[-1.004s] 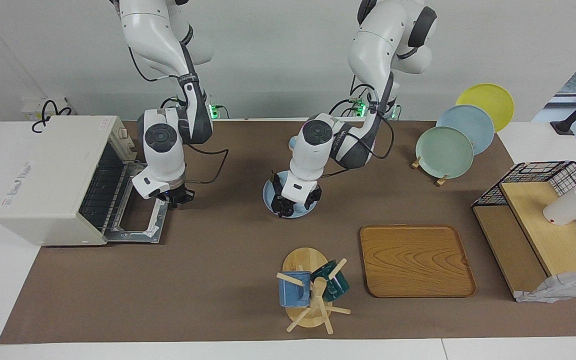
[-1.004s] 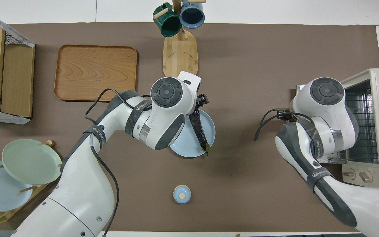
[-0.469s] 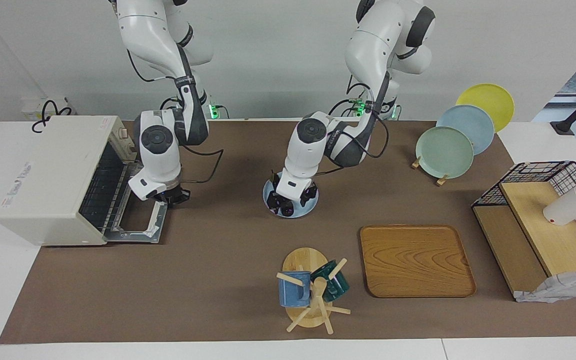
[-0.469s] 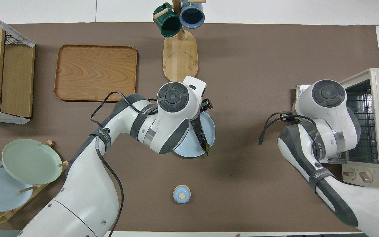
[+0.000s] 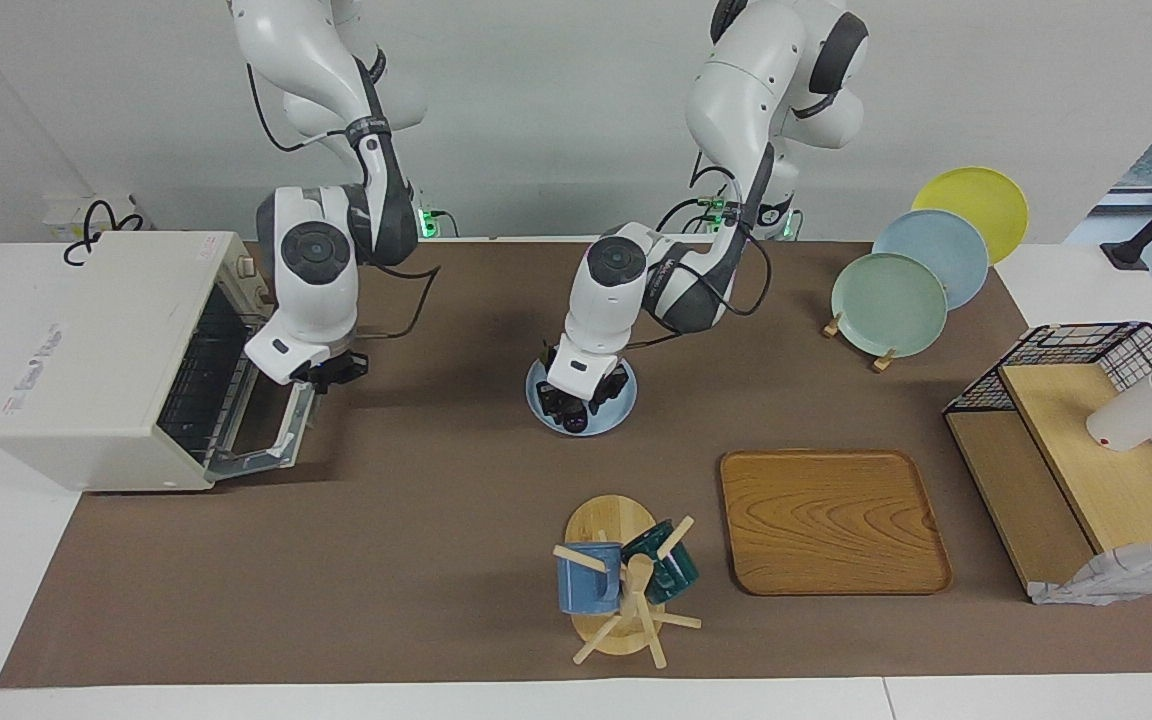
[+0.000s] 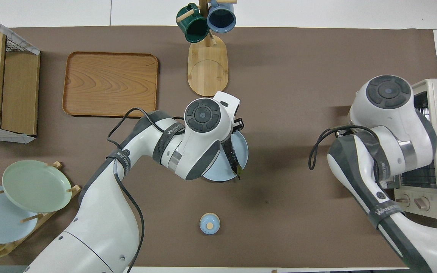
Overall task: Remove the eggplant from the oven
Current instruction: 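Lift the eggplant with the left gripper while the right gripper closes the oven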
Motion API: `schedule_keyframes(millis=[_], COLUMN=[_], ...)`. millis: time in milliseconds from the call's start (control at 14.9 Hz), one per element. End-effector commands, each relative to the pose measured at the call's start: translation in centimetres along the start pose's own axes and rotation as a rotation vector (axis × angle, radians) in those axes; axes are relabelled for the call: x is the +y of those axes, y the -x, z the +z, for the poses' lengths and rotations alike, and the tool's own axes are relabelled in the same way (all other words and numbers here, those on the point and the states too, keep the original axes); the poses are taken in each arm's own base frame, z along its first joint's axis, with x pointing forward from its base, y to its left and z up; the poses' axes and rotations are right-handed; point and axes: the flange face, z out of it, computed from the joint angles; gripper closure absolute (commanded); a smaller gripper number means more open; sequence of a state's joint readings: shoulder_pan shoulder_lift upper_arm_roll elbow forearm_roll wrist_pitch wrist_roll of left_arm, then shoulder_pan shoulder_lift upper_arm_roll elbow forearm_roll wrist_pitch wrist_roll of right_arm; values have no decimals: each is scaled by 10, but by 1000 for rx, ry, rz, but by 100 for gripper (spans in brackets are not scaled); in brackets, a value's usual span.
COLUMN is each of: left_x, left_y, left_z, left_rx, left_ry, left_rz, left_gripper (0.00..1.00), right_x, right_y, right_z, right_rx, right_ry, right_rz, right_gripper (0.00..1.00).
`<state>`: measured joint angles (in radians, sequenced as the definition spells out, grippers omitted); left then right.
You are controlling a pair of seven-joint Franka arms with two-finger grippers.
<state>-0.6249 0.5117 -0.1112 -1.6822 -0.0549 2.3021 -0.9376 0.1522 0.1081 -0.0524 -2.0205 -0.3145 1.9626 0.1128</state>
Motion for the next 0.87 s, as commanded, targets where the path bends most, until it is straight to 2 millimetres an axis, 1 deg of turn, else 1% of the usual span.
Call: schedule_keyframes(millis=[0, 67, 134, 201, 268, 335, 469, 536, 603, 736, 803], left_x=[-5, -5, -6, -7, -7, -7, -10, -9, -16, -45, -61], left_y=[3, 3, 4, 4, 3, 2, -5, -11, -26, -68, -90], left_z=[-4, -3, -2, -3, -3, -5, -9, -20, -34, -68, -85], left_rx=[12, 11, 4, -2, -6, -5, -3, 4, 8, 2, -12], left_ry=[-20, -22, -31, -38, -43, -42, -44, -36, -32, -40, -32], left_rz=[4, 8, 22, 37, 44, 43, 35, 33, 34, 38, 39], left_gripper=[68, 83, 95, 100, 100, 100, 100, 100, 100, 100, 100], right_x=[55, 60, 69, 77, 82, 94, 116, 120, 122, 121, 119], right_y=[16, 20, 25, 30, 33, 39, 53, 59, 64, 71, 71], right_z=[-10, -15, -20, -21, -22, -25, -26, -33, -50, -87, -103], right_rx=[-10, -12, -9, -20, -24, -22, -44, -42, -35, -45, -44], right_ry=[16, 16, 13, 1, -26, -45, -110, -138, -149, -146, -145], right_rz=[-9, -2, -3, -13, -20, -13, -6, 8, 20, 16, 11], right_gripper=[100, 100, 100, 100, 100, 100, 100, 100, 100, 100, 95])
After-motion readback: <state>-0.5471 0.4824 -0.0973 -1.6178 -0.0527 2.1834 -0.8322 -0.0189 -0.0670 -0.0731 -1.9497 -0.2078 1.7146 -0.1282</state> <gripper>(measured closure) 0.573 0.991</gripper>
